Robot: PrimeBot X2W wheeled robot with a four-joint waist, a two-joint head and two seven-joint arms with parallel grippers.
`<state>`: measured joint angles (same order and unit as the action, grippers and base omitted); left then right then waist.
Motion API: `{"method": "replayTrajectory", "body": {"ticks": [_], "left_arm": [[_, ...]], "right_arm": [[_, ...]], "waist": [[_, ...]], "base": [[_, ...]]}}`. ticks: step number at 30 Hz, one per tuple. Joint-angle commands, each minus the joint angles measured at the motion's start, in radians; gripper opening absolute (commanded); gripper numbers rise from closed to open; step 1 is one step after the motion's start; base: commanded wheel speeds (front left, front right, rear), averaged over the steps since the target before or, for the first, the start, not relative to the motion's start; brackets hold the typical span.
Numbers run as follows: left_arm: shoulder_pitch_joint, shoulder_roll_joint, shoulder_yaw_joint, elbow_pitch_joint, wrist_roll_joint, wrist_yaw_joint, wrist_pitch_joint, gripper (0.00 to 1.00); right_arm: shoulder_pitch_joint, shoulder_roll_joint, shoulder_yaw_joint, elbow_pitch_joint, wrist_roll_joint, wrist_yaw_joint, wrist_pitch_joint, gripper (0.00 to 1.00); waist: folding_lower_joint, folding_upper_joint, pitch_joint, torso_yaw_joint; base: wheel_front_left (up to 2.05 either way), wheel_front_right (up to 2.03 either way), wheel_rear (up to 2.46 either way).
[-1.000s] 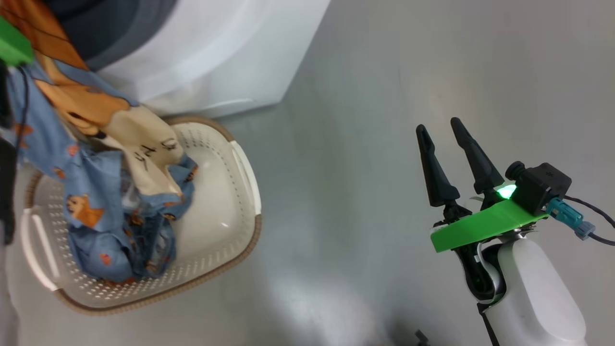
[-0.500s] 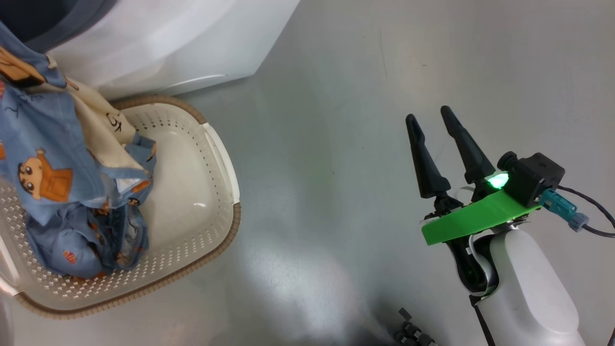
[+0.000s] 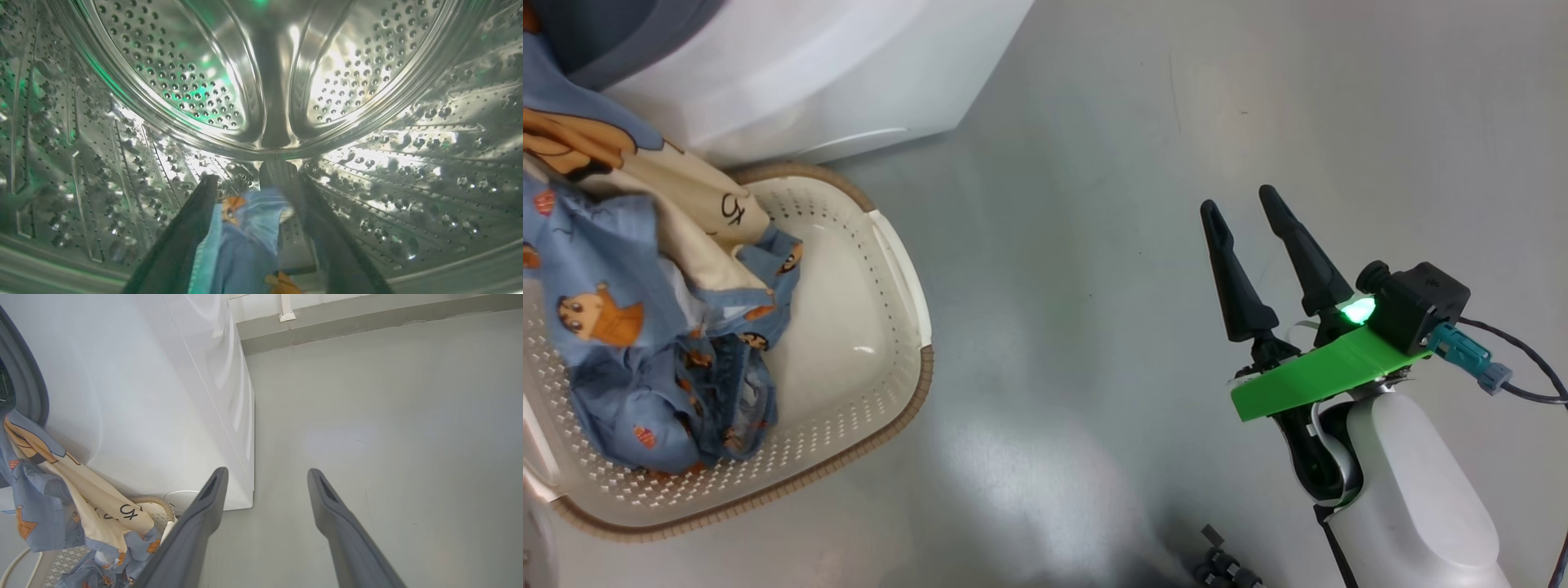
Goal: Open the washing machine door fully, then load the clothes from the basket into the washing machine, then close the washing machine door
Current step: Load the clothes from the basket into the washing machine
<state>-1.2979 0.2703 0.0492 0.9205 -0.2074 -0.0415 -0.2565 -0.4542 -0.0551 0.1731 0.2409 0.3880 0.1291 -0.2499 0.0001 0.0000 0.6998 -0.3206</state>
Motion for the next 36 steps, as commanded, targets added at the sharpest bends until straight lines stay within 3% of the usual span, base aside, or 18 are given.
{"method": "replayTrajectory", "body": {"ticks": [1, 6, 10, 36], "left_arm": [[-0.021, 0.036, -0.001, -0.001, 0.007, -0.006, -0.004, 1.0], [-0.041, 0.037, -0.011, 0.086, 0.0, -0.026, -0.005, 1.0], [-0.018, 0.035, -0.012, 0.069, 0.001, -0.034, -0.005, 1.0], [0.449, -0.048, -0.009, -0.382, 0.016, -0.075, -0.005, 1.0]], "right_arm": [[0.012, 0.004, 0.016, -0.016, 0.014, 0.002, -0.012, 1.0], [0.01, 0.005, 0.018, -0.011, 0.014, 0.002, -0.012, 1.0], [0.01, 0.005, 0.009, -0.012, 0.009, 0.002, -0.012, 1.0], [0.031, -0.034, -0.026, -0.023, -0.008, 0.002, -0.012, 1.0]], "waist": [[-0.0001, 0.0, -0.003, 0.003], [-0.0001, 0.0, -0.017, 0.01], [-0.0001, 0.0, -0.028, 0.021], [-0.0001, 0.0, -0.145, 0.126]], "base": [[0.0, 0.0, 0.0], [0.0, 0.0, 0.0], [0.0, 0.0, 0.0], [0.0, 0.0, 0.0]]}}
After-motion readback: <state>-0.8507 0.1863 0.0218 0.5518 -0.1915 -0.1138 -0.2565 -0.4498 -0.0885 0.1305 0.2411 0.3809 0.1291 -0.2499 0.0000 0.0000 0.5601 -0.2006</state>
